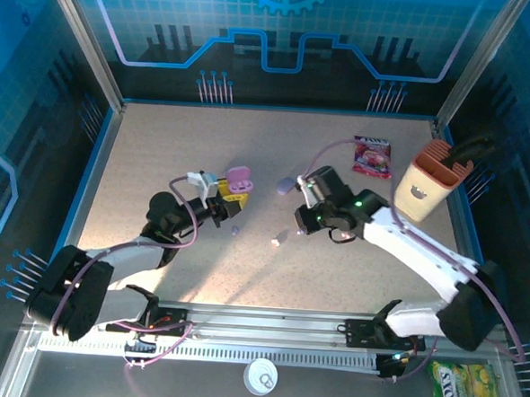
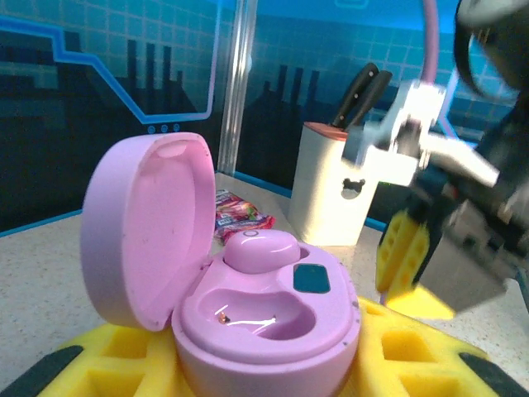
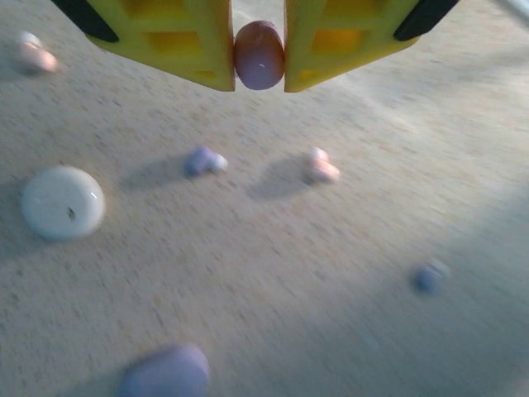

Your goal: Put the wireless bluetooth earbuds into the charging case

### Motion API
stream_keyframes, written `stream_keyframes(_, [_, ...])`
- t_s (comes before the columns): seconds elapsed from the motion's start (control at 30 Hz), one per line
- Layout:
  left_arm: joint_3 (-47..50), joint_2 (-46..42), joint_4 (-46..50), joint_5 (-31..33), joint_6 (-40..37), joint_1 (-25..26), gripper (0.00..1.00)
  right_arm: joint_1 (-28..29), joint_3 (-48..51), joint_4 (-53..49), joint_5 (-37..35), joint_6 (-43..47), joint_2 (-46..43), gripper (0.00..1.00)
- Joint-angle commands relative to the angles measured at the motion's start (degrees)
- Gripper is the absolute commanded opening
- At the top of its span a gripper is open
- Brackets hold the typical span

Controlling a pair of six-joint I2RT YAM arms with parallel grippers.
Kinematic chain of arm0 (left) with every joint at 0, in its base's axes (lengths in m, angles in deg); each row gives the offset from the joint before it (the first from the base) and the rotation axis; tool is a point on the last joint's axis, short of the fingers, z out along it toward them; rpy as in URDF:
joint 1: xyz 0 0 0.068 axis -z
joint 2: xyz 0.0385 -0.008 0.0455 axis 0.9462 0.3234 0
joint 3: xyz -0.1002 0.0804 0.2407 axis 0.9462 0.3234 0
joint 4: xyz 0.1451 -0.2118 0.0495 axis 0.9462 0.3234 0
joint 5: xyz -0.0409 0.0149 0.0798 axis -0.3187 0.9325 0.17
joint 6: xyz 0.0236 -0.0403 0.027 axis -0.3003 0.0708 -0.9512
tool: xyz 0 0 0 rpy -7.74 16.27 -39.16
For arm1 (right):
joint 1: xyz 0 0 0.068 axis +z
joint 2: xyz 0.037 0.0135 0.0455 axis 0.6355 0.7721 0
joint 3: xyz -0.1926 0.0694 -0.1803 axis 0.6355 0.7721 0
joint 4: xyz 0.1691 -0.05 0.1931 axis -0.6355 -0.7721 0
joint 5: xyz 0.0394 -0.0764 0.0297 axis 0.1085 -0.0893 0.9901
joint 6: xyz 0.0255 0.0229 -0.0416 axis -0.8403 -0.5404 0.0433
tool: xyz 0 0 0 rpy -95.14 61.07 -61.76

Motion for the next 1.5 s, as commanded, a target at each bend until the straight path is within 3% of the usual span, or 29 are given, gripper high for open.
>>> stream_keyframes(0.0, [-3.66, 1.85, -1.92, 1.96, -3.65, 2.24, 0.31, -3.59, 2.28, 9.0, 18.91, -6.53, -4.92, 0.2])
stream_keyframes(0.17, [-7.1, 3.75, 2.15, 3.85, -8.39, 6.96, 0.31, -5.03, 1.81, 16.99, 29.62, -11.36, -7.89, 0.2])
stream_keyframes(0.53, [-10.18, 7.33, 2.98, 6.98, -13.34, 13.82, 0.32, -5.03, -2.42, 22.0, 34.04, -12.5, -4.95, 0.2])
stream_keyframes(1.1, [-10.14, 7.53, 1.93, 6.61, -15.97, 16.01, 0.3, -5.21, -4.51, 23.65, 33.7, -12.0, 0.85, 0.2])
stream_keyframes(1.47, [-10.09, 6.68, 1.97, 8.62, -14.1, 16.15, 0.28, -5.21, -3.7, 19.1, 29.09, -10.92, 0.55, 0.2])
